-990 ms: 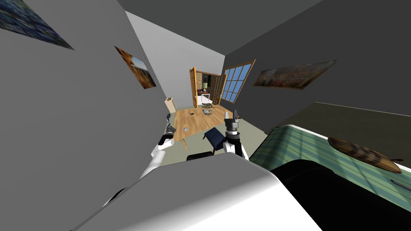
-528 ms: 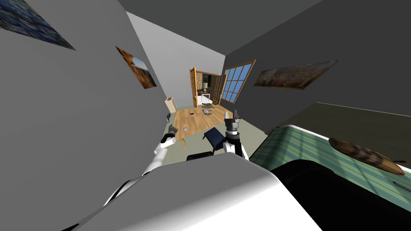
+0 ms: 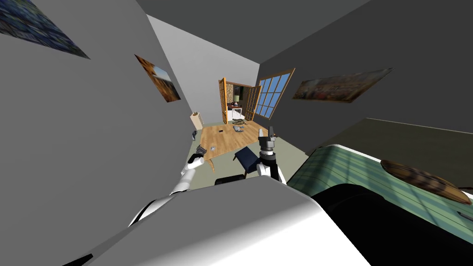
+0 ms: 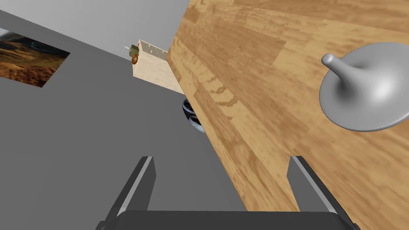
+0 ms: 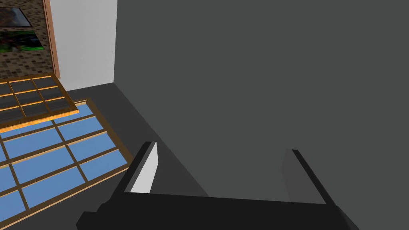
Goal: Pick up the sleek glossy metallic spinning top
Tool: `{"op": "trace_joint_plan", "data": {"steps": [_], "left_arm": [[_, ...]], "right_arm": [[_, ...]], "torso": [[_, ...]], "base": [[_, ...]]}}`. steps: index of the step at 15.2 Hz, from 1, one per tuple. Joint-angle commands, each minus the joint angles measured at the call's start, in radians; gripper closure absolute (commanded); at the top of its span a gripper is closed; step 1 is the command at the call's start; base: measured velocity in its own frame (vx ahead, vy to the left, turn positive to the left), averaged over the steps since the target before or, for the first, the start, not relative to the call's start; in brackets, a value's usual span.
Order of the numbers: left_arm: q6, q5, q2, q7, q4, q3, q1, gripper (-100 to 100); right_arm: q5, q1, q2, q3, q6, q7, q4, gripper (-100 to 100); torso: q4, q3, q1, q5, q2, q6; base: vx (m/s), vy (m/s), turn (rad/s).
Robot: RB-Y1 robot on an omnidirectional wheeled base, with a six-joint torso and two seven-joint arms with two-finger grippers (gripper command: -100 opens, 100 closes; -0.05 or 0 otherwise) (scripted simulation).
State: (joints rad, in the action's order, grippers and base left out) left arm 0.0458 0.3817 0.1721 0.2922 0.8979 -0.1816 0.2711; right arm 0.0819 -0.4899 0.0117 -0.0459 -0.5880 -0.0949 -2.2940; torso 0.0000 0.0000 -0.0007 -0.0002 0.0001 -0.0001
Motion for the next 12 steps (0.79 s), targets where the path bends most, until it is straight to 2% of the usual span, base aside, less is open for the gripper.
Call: {"op": "trace_joint_plan", "data": {"steps": [1, 2, 3, 4, 5, 7, 9, 10, 11, 12], "left_arm": [[-0.01, 0.018, -0.005, 0.011, -0.05, -0.001, 0.035, -100], [-0.01, 0.018, -0.005, 0.011, -0.076, -0.001, 0.035, -100], [-0.025, 0.031, -0.012, 0.018, -0.104, -0.005, 0.063, -100], [-0.025, 0.031, -0.012, 0.018, -0.123, -0.005, 0.063, -100], [-0.039, 0.044, -0.018, 0.024, -0.149, -0.009, 0.091, -100], [-0.039, 0.044, -0.018, 0.024, -0.173, -0.009, 0.091, -100], [-0.064, 0.068, -0.029, 0.036, -0.244, -0.016, 0.141, -100], [-0.064, 0.068, -0.029, 0.036, -0.258, -0.016, 0.141, -100], [-0.075, 0.078, -0.034, 0.042, -0.295, -0.019, 0.164, -100], [-0.075, 0.078, -0.034, 0.042, -0.295, -0.019, 0.164, -100]], "right_arm": [[0.0, 0.0, 0.0, 0.0, 0.0, 0.0, 0.0, 0], [0.0, 0.0, 0.0, 0.0, 0.0, 0.0, 0.0, 0], [0.0, 0.0, 0.0, 0.0, 0.0, 0.0, 0.0, 0], [0.0, 0.0, 0.0, 0.0, 0.0, 0.0, 0.0, 0], [0.0, 0.0, 0.0, 0.0, 0.0, 0.0, 0.0, 0], [0.0, 0.0, 0.0, 0.0, 0.0, 0.0, 0.0, 0], [0.0, 0.0, 0.0, 0.0, 0.0, 0.0, 0.0, 0], [0.0, 0.0, 0.0, 0.0, 0.0, 0.0, 0.0, 0], [0.0, 0.0, 0.0, 0.0, 0.0, 0.0, 0.0, 0], [0.0, 0.0, 0.0, 0.0, 0.0, 0.0, 0.0, 0]], "torso": [[0.0, 0.0, 0.0, 0.0, 0.0, 0.0], [0.0, 0.0, 0.0, 0.0, 0.0, 0.0], [0.0, 0.0, 0.0, 0.0, 0.0, 0.0], [0.0, 0.0, 0.0, 0.0, 0.0, 0.0], [0.0, 0.0, 0.0, 0.0, 0.0, 0.0], [0.0, 0.0, 0.0, 0.0, 0.0, 0.0], [0.0, 0.0, 0.0, 0.0, 0.0, 0.0], [0.0, 0.0, 0.0, 0.0, 0.0, 0.0], [0.0, 0.0, 0.0, 0.0, 0.0, 0.0], [0.0, 0.0, 0.0, 0.0, 0.0, 0.0]], "base": [[-0.005, -0.004, 0.015], [-0.008, -0.008, 0.026], [-0.009, -0.008, 0.029], [-0.007, -0.007, 0.023], [-0.007, -0.007, 0.022], [-0.006, -0.006, 0.019], [-0.005, -0.005, 0.016], [-0.005, -0.005, 0.016], [0.0, 0.0, 0.0], [0.0, 0.0, 0.0]]}}
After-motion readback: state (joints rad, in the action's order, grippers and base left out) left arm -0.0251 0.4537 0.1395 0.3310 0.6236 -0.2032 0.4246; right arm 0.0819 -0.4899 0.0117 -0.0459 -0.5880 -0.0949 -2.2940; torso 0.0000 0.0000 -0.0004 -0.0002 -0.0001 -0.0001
